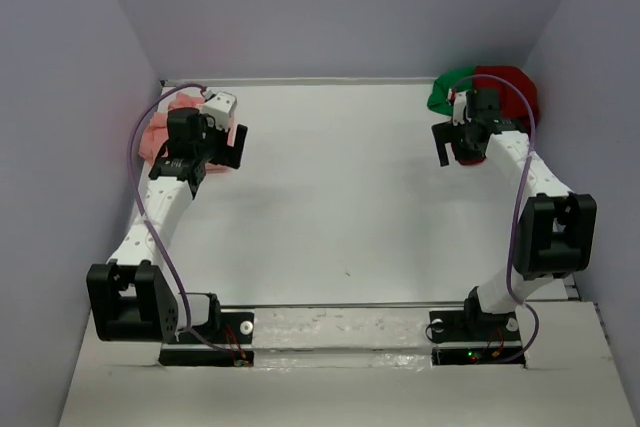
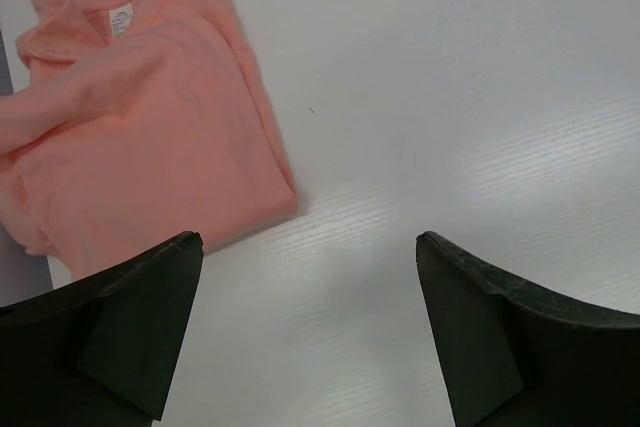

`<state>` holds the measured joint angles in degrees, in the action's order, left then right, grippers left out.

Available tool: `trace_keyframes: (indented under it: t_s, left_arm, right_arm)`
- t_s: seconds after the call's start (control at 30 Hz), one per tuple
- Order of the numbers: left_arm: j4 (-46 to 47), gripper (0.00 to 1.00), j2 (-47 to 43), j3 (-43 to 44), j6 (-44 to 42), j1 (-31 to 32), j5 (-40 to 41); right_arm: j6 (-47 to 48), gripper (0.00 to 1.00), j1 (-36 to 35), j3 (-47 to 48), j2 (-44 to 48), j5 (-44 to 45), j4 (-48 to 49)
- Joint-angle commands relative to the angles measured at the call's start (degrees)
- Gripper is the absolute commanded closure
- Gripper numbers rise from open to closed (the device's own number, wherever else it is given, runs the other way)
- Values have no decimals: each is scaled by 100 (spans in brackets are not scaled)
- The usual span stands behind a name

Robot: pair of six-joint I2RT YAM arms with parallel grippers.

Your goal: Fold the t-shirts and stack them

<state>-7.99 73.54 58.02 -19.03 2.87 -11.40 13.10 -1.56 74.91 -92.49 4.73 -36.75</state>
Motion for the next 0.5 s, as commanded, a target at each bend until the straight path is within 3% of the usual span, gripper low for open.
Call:
trace_keyframes:
  t_s: [0.0, 0.17, 0.47]
  left_arm:
    - [235, 1, -576, -404, -110, -15, 129]
    - [570, 1, -1201, -888, -181, -6, 453]
    - [755, 1, -1167, -1091, -66, -15, 1394]
  right_arm:
    - [-80, 0, 16, -99, 3, 317, 212]
    - [34, 0, 68, -671, 388, 1152, 1002]
    - [61, 0, 411, -144, 118, 749, 1232]
